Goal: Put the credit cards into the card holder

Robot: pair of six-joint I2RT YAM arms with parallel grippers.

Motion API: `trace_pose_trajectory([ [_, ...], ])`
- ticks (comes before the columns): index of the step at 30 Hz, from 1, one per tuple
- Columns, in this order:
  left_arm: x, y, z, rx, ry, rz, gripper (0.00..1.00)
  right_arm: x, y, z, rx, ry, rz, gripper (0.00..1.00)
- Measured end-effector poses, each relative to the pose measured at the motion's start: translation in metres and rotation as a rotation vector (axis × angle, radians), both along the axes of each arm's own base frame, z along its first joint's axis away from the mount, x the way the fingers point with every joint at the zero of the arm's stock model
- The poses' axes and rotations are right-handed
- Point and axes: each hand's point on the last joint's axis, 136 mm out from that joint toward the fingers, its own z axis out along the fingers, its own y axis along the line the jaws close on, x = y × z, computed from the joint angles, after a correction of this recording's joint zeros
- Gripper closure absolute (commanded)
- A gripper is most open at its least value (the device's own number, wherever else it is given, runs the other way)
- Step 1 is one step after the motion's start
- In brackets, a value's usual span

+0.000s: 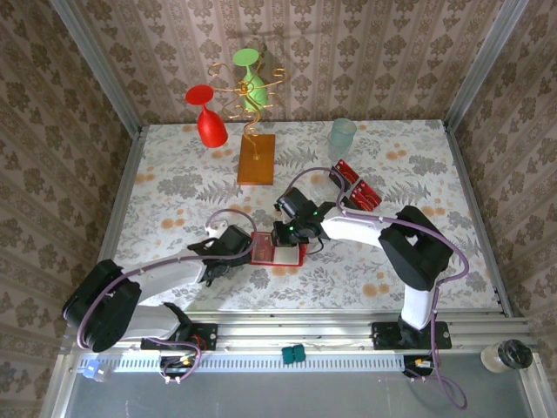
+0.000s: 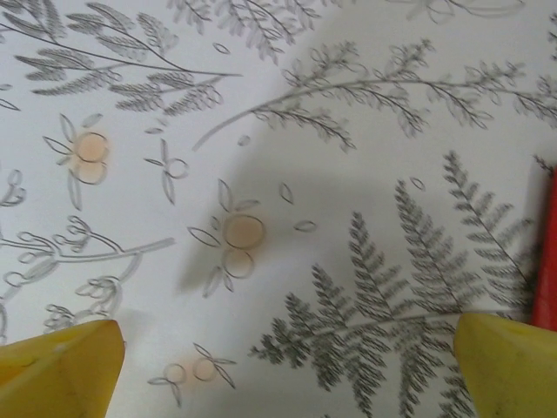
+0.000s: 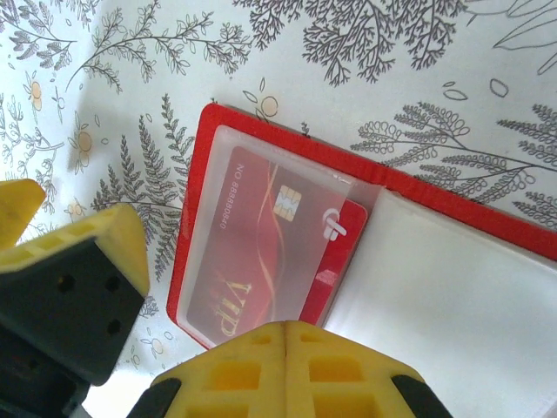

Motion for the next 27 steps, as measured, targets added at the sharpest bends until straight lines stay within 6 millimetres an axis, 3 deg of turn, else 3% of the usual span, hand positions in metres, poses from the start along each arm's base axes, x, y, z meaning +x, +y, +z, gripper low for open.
trace_pose_trajectory([
  [9,0.001,0.006,-0.009,0.023,0.04,-0.003,0.02,0.004,0.002,-0.009,-0.031,0.01,0.011,0.99],
  [20,0.007,-0.002,-0.011,0.032,0.056,-0.021,0.03,0.01,0.008,-0.029,-0.07,0.039,0.028,1.0],
  [27,0.01,-0.004,-0.011,0.028,0.053,-0.021,0.03,0.011,0.012,-0.03,-0.062,0.051,0.034,1.0],
])
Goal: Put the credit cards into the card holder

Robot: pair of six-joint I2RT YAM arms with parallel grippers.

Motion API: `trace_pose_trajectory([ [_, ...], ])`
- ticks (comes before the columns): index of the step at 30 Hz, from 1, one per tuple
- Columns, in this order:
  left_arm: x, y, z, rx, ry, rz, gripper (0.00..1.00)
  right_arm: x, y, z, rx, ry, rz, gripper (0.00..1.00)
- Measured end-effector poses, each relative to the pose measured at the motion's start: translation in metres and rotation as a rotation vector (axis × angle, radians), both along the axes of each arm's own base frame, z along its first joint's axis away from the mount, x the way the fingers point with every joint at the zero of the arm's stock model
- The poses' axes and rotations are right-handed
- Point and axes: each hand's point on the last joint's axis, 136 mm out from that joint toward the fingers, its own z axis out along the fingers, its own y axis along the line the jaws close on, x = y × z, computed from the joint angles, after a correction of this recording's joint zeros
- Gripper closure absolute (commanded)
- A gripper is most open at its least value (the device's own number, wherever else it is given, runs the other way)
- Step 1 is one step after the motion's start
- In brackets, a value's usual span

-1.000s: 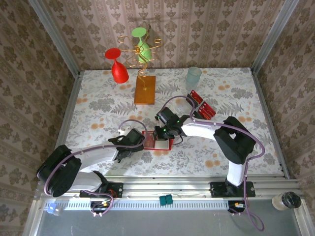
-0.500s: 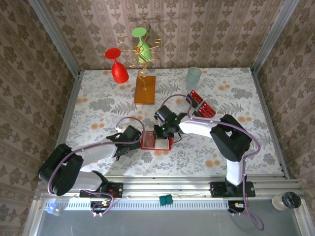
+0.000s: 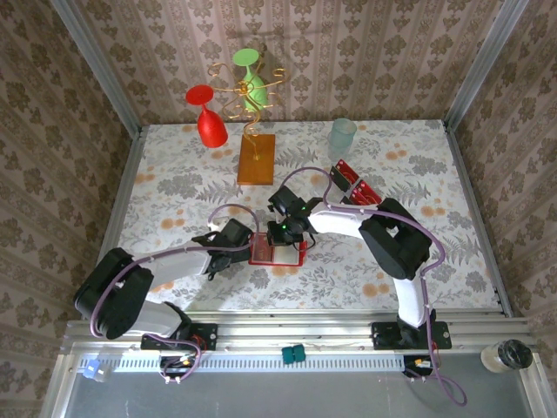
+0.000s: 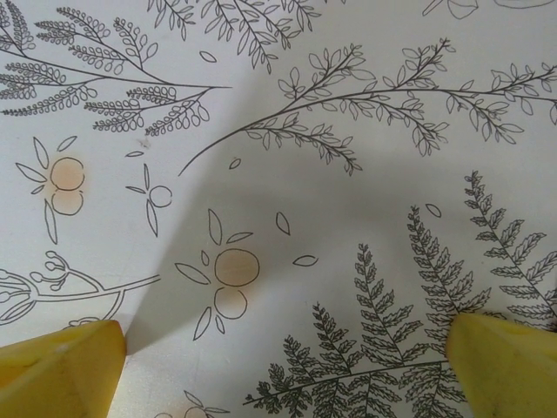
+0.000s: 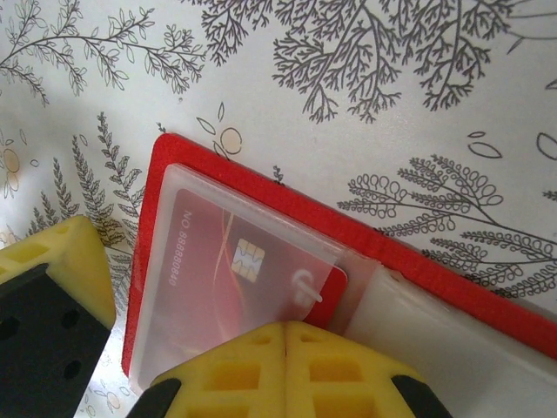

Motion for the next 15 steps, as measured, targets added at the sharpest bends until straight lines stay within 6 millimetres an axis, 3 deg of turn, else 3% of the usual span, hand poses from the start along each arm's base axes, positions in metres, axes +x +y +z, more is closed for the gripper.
trace_pose_trajectory([
  [5,0.0,0.0,0.0,0.0,-0.001,-0.001,0.03,-0.001,0.001,0.002,0.007,0.001,0.003,1.0],
  [12,0.001,-0.001,0.0,-0.002,-0.003,-0.001,0.03,0.003,0.0,0.031,0.038,-0.057,-0.005,1.0],
  [15,0.001,-0.001,0.0,-0.002,-0.003,-0.001,0.03,0.003,-0.001,0.033,0.038,-0.066,-0.007,1.0],
])
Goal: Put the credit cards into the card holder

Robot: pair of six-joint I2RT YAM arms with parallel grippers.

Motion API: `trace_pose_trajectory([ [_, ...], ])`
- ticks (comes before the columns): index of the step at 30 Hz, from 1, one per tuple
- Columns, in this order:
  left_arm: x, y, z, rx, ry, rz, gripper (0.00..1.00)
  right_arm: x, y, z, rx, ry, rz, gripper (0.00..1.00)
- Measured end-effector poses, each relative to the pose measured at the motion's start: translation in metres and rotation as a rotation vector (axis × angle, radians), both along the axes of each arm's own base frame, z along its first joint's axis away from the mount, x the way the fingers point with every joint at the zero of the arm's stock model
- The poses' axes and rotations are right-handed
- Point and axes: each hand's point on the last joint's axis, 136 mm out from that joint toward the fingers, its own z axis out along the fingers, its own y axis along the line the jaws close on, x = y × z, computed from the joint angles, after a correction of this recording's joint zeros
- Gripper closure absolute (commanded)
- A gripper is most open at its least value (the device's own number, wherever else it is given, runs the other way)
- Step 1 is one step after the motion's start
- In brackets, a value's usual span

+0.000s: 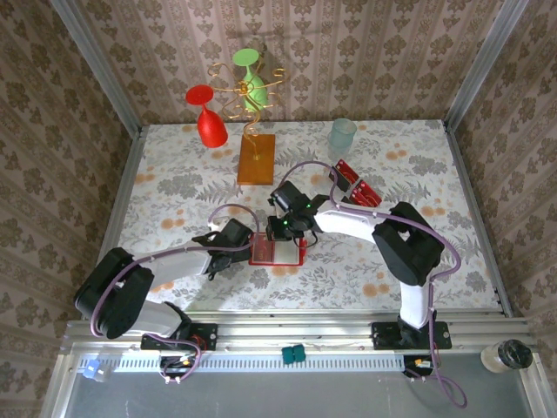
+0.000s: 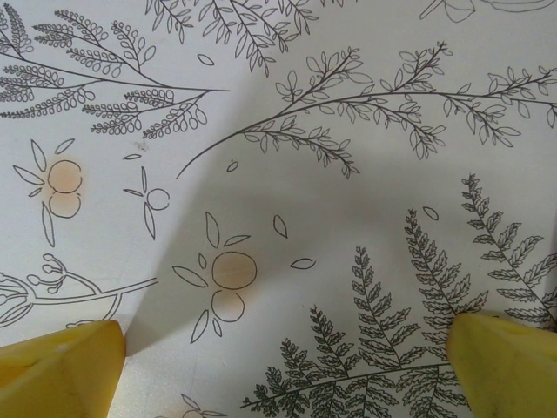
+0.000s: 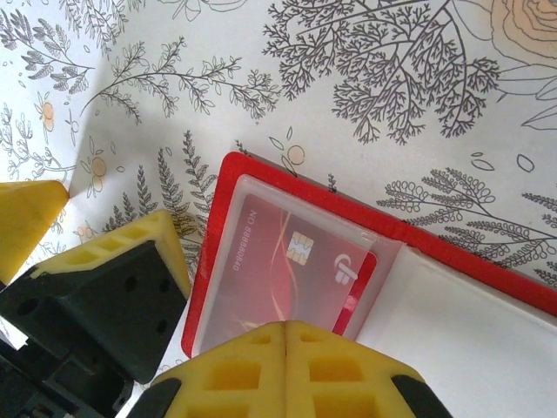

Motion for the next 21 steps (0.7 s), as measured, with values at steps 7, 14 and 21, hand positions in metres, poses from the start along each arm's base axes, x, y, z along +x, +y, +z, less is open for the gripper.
trace_pose_trajectory([
  [7,0.0,0.0,0.0,-0.001,-0.001,0.0,0.03,-0.009,-0.009,-0.014,-0.029,0.03,-0.001,1.0],
  [14,0.0,0.0,0.0,-0.001,-0.002,0.0,0.03,-0.014,-0.007,-0.029,-0.052,0.053,0.009,1.0],
  [21,0.001,-0.001,0.0,-0.002,-0.004,0.0,0.03,-0.014,-0.004,-0.035,-0.059,0.062,0.016,1.0],
])
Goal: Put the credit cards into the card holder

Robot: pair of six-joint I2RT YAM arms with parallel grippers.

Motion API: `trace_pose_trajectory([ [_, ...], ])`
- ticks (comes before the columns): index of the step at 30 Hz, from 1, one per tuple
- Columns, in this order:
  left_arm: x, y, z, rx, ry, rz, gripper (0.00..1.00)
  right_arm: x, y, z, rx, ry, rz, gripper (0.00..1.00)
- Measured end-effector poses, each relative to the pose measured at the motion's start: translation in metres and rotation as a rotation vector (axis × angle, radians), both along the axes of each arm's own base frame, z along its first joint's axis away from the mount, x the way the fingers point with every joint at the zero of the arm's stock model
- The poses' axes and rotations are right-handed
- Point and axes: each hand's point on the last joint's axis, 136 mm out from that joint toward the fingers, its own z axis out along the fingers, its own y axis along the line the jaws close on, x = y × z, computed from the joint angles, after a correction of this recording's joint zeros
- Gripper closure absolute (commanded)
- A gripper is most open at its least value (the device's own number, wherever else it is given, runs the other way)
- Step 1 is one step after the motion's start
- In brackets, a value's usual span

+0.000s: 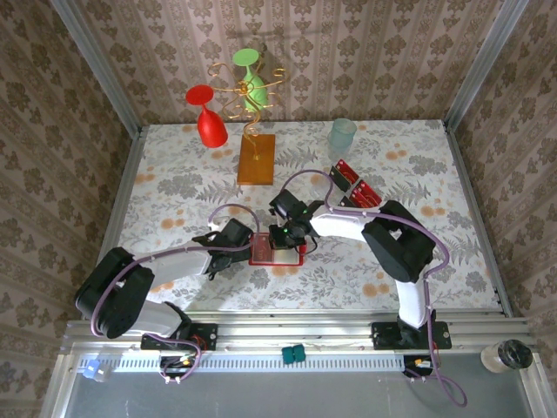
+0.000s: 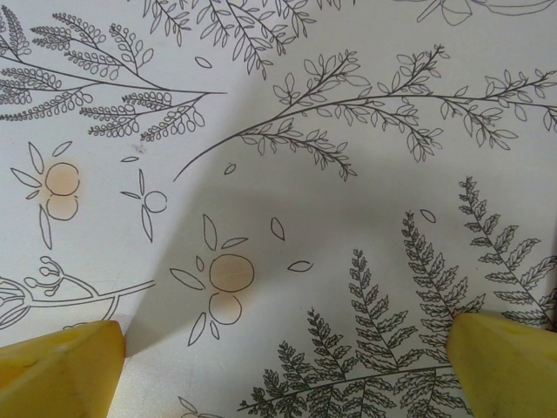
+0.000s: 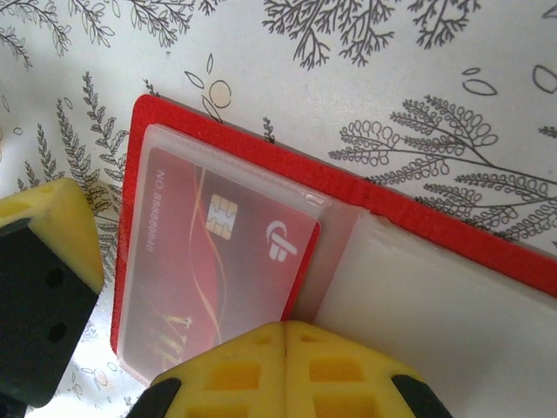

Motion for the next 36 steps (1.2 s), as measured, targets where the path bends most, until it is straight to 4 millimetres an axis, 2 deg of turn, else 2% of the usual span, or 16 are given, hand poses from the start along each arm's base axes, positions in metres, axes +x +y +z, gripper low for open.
trace_pose_trajectory([
  [9,0.0,-0.001,0.0,0.001,-0.002,-0.003,0.03,-0.001,0.002,0.001,-0.006,0.004,0.006,0.98],
  [11,0.0,-0.001,0.001,0.0,-0.004,-0.005,0.03,-0.002,0.001,0.003,-0.007,0.004,0.006,0.91],
  [15,-0.002,-0.007,0.007,-0.03,-0.007,-0.021,0.03,-0.006,-0.004,0.028,0.019,-0.032,0.013,0.66],
  [19,0.0,-0.013,0.026,-0.089,-0.054,-0.034,0.01,-0.012,-0.02,0.065,0.057,-0.1,-0.001,0.53],
  [23,0.004,-0.024,0.047,-0.164,-0.111,-0.069,0.0,-0.015,-0.046,0.079,0.049,-0.15,-0.039,0.43],
  [27,0.008,-0.039,0.062,-0.245,-0.158,-0.114,0.0,-0.017,-0.076,0.061,-0.015,-0.132,-0.092,0.41],
  [31,0.01,-0.05,0.065,-0.29,-0.171,-0.141,0.0,-0.021,-0.096,0.038,-0.077,-0.095,-0.12,0.44],
  [34,0.012,-0.057,0.066,-0.321,-0.177,-0.158,0.0,-0.018,-0.1,0.03,-0.097,-0.089,-0.128,0.52],
  [36,0.012,-0.063,0.064,-0.337,-0.177,-0.173,0.0,-0.016,-0.102,0.025,-0.103,-0.086,-0.134,0.64],
])
